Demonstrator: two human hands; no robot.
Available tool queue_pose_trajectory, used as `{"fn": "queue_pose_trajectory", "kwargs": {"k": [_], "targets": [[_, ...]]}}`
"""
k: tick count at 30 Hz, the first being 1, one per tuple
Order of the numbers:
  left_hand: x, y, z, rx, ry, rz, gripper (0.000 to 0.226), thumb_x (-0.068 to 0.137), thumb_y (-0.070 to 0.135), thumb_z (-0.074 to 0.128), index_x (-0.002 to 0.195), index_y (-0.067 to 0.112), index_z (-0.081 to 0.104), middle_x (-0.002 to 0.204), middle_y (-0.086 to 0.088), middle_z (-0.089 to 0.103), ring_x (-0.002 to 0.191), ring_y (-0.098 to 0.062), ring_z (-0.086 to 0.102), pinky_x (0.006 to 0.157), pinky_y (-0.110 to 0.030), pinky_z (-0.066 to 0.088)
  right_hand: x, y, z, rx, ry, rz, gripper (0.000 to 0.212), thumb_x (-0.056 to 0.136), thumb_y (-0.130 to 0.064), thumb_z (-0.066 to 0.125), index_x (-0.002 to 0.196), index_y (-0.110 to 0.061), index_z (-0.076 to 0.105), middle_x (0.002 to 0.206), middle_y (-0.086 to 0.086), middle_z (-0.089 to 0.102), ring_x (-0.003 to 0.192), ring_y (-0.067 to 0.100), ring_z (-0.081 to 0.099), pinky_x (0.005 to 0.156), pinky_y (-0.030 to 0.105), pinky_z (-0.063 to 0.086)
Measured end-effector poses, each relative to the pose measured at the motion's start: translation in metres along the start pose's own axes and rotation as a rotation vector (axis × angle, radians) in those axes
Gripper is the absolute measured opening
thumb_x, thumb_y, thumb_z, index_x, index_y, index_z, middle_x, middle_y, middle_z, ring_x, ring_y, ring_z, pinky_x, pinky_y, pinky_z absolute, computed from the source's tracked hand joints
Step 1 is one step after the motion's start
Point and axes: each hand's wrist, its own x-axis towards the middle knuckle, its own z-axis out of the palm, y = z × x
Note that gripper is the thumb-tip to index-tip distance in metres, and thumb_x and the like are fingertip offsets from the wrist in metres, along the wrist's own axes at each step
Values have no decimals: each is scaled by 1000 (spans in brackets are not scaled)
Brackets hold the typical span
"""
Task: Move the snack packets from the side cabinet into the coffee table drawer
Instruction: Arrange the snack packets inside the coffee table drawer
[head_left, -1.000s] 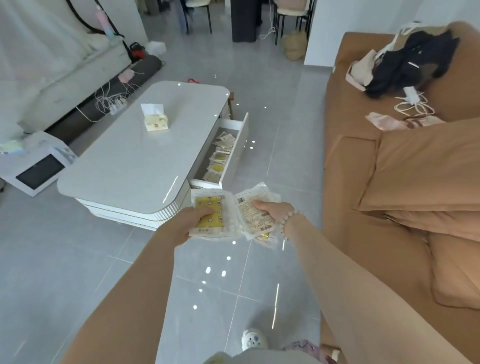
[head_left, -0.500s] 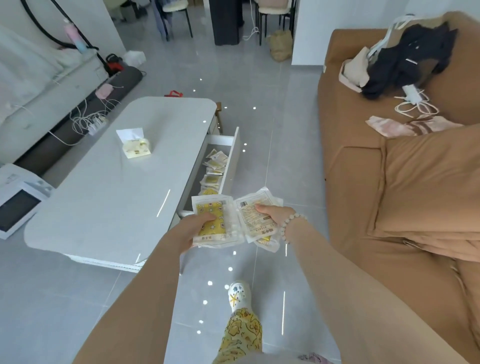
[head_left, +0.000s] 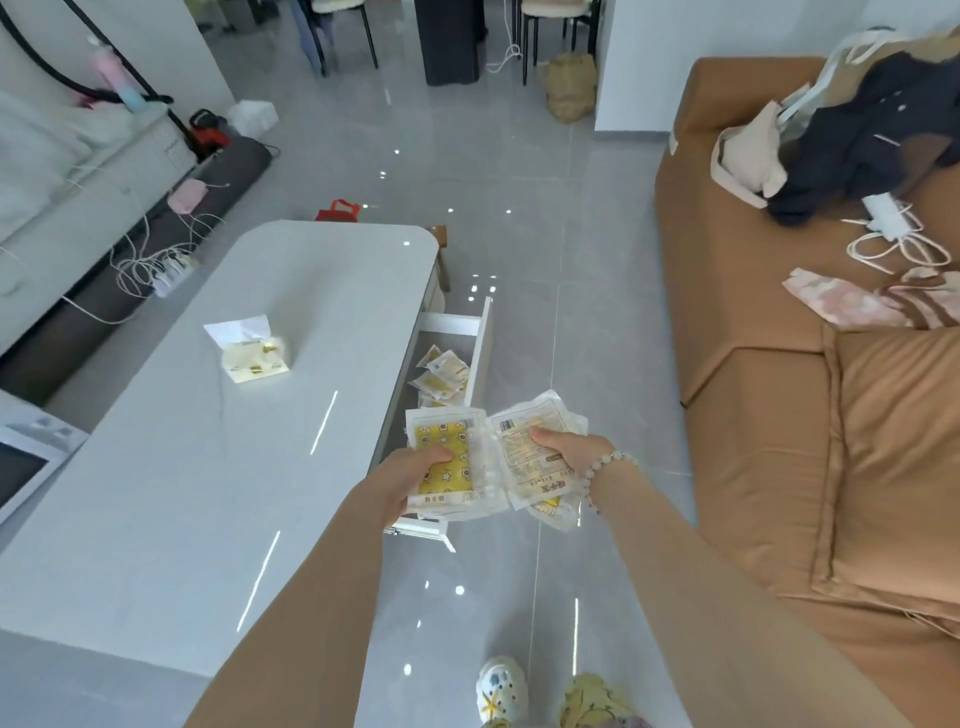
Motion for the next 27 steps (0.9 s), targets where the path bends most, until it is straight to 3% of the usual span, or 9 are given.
{"fn": "queue_pose_trajectory", "kwargs": {"k": [2, 5, 9, 12, 17, 20, 24, 27], "targets": [[14, 10, 3, -1, -12, -22, 6, 90, 15, 59, 95, 14, 63, 90, -6, 70, 82, -21, 66, 72, -32, 53, 14, -9, -2, 5, 3, 28, 32, 75, -31, 78, 89, -7, 64, 82, 6, 68, 69, 19, 65, 63, 27, 52], [42, 27, 10, -4, -15, -49, 10, 90, 15, 60, 99, 13, 63, 95, -8, 71, 87, -23, 66, 78, -34, 54, 39, -22, -10, 19, 10, 63, 37, 73, -30, 80, 95, -4, 66, 89, 9, 70, 79, 24, 67, 76, 33, 55], [86, 50, 28, -2, -26, -82, 15, 90, 15, 59, 105, 13, 63, 99, -8, 71, 92, -24, 66, 82, -34, 52, 83, -44, -26, -8, -12, 114, 38, 74, -27, 79, 99, -2, 66, 92, 11, 70, 77, 23, 67, 71, 32, 55], [123, 69, 38, -34, -1, -128, 22, 90, 15, 59, 111, 11, 63, 107, -11, 70, 100, -27, 66, 87, -38, 51, 126, -72, -34, -46, -27, 151, 44, 72, -32, 81, 101, -2, 67, 97, 12, 72, 86, 27, 69, 84, 40, 56], [183, 110, 46, -125, 109, -172, 27, 89, 14, 60, 116, 8, 61, 108, -13, 69, 101, -30, 64, 87, -39, 51, 193, -132, -38, -162, -109, 182, 46, 75, -39, 76, 104, -3, 67, 95, 9, 72, 75, 20, 69, 64, 27, 55], [209, 130, 45, -199, 147, -169, 23, 90, 12, 58, 113, 9, 61, 107, -13, 69, 98, -29, 65, 85, -39, 52, 230, -160, -32, -236, -113, 192, 55, 76, -44, 73, 110, -2, 64, 109, 10, 69, 90, 23, 67, 83, 32, 53], [233, 127, 33, -313, 242, -225, 17, 89, 12, 60, 105, 10, 64, 100, -11, 71, 95, -29, 67, 92, -44, 51, 262, -171, 0, -291, -113, 246, 72, 71, -50, 75, 122, -1, 58, 123, 13, 61, 106, 28, 61, 89, 34, 46], [250, 108, 20, -423, 315, -288, 11, 89, 9, 60, 100, 10, 63, 92, -10, 70, 83, -26, 67, 80, -41, 54, 282, -168, 29, -372, -144, 277, 78, 78, -48, 70, 134, 2, 47, 135, 17, 52, 118, 30, 55, 96, 34, 43]]}}
